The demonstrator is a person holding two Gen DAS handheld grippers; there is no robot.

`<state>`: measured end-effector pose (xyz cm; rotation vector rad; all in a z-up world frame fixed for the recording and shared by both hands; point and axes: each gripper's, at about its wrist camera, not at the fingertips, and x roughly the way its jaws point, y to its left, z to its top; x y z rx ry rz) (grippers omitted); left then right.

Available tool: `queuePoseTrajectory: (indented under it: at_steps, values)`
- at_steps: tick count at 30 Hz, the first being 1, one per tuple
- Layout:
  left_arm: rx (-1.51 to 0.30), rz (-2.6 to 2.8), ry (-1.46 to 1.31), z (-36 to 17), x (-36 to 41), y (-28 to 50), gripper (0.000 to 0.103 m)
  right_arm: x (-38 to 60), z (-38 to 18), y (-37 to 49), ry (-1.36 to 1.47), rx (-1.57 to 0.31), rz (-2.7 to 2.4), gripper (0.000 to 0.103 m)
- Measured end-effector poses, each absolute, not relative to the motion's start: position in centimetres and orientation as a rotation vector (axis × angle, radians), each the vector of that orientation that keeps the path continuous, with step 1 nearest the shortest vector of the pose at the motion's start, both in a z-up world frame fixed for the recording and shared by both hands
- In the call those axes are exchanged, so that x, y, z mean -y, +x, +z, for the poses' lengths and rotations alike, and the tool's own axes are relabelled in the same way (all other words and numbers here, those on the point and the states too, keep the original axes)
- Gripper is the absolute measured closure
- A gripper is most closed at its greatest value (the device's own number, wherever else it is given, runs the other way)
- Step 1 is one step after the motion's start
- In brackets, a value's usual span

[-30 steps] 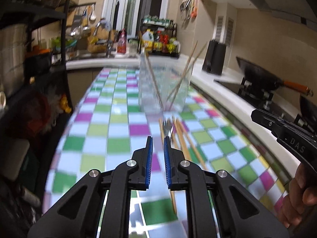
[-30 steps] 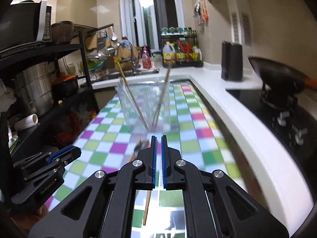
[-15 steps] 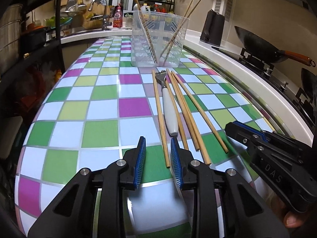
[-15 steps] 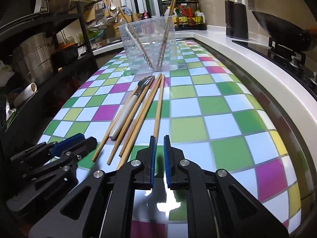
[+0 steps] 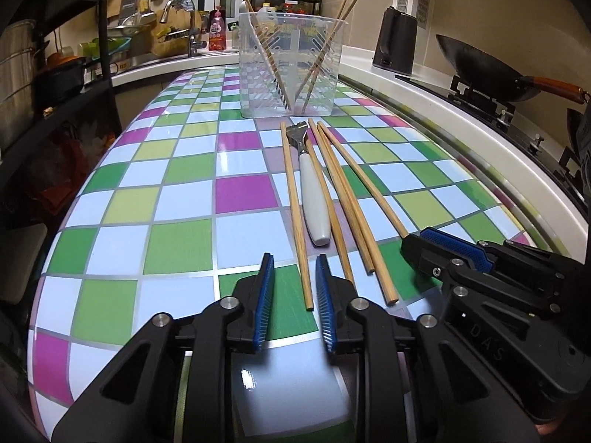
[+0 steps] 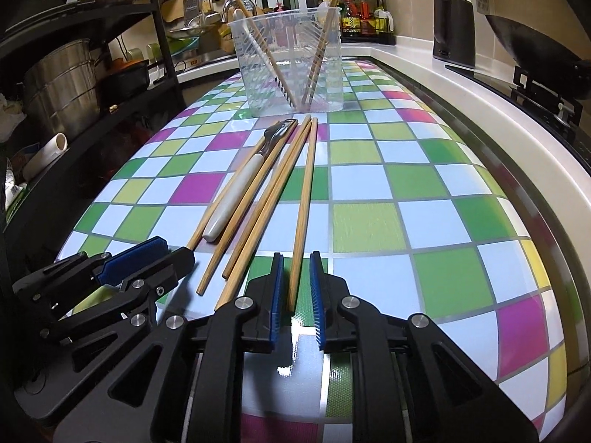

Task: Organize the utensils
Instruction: 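Lower both tools to the cloth and close each on a wooden chopstick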

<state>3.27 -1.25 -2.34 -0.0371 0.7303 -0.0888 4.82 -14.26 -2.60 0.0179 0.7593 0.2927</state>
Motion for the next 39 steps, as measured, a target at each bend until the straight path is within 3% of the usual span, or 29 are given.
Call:
queuePoseTrajectory:
  at_steps: [3, 4, 39]
  values:
    - [-0.729, -0.071, -0.033, -2.3, 0.9, 3.4, 0.098, 14.2, -2.6, 4.8, 0.005, -0.757, 0.286, 0.092]
    - [-0.731, -0.076, -0.044, -2.3, 0.7, 3.4, 0.098, 14.3, -2.6, 4.8, 0.004, -0.756, 0.283, 0.098]
    - [-0.731, 0.024, -0.050, -2.2, -1.0, 2.2, 0.097, 16.6, -2.6, 4.3, 0.031, -0.744, 0.177, 0.096]
